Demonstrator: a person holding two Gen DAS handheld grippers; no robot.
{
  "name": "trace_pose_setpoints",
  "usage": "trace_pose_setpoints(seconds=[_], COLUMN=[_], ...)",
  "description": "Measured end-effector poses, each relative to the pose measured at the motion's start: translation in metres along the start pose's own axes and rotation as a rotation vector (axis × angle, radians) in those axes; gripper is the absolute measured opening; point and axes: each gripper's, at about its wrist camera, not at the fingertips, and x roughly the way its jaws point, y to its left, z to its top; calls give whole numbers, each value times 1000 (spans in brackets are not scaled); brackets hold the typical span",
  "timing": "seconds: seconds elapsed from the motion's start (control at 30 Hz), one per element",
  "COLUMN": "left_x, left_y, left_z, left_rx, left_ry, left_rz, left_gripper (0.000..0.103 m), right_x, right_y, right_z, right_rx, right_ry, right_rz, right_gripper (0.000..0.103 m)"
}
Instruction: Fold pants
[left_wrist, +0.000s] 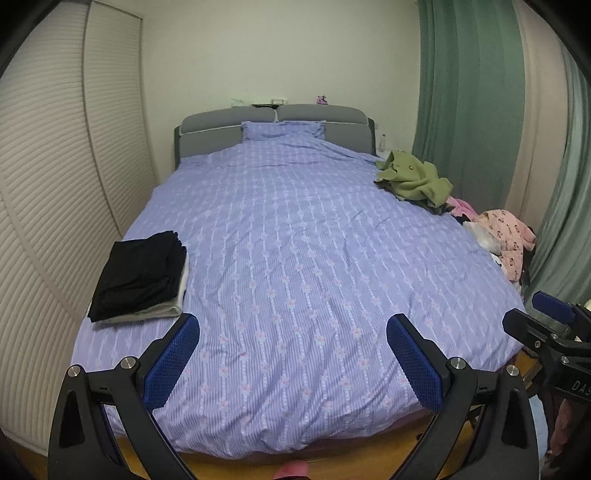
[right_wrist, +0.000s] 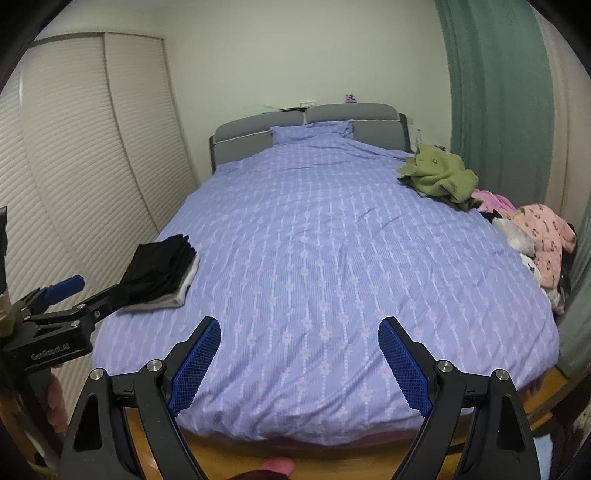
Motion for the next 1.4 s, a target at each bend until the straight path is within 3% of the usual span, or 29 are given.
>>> trace_pose_setpoints(seconds=[0.53, 1.0, 1.4], left_x=[-39, -52, -57], left_y=[-35, -37, -36], left_z=[-14, -20, -20], left_rx=[4, 7, 6], left_ry=[-45, -61, -68], left_rz=[38, 15, 47], left_gripper=[103, 103, 103], right_x=[-24, -32, -34], right_y=[-28, -31, -33], right_z=[-8, -14, -17], right_rx=[-27, -18, -11], right_ry=[-25, -36, -35], right_rz=[51, 38, 33], right_gripper=[89, 89, 89])
